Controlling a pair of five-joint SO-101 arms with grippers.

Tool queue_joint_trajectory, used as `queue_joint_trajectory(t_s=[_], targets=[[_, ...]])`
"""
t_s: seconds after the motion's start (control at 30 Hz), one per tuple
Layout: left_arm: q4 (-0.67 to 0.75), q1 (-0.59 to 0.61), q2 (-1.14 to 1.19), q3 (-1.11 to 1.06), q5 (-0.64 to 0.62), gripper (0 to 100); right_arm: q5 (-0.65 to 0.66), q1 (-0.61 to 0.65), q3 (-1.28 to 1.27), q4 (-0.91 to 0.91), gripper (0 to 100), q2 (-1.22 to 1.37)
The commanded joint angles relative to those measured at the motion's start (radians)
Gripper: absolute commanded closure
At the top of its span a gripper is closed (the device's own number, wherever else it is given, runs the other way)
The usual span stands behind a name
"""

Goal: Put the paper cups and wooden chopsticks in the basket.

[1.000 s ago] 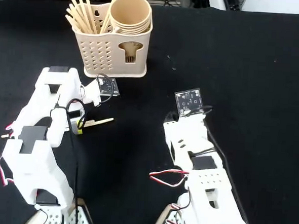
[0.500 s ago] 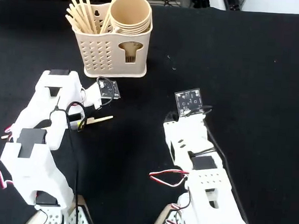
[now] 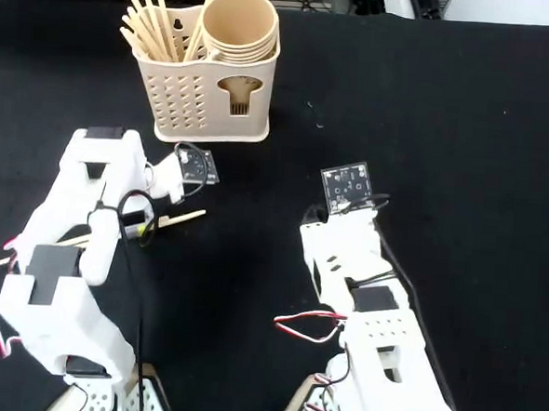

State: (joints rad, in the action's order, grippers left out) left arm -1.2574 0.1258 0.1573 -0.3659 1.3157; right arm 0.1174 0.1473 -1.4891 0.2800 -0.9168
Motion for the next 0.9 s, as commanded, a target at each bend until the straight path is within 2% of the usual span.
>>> queue_joint_trajectory(t_s=[0.0,0.23,0.43,0.6,0.87], targets=[[-0.009,0.001,-0.106,-0.022,-0.011,97,-0.006,-0.012,0.002,-0.021,98.1,-0.015],[0.054,0.001,-0.161,-0.074,-0.009,96,-0.006,-0.012,0.002,-0.021,98.1,-0.015],[0.175,0.005,-0.089,-0.099,-0.008,80,-0.006,-0.012,0.002,-0.020,98.1,-0.015],[0.236,0.004,-0.029,-0.097,-0.008,86,-0.006,-0.012,0.002,-0.021,98.1,-0.015],[0.232,0.008,-0.015,-0.102,-0.009,91,-0.006,-0.012,0.002,-0.021,98.1,-0.015]])
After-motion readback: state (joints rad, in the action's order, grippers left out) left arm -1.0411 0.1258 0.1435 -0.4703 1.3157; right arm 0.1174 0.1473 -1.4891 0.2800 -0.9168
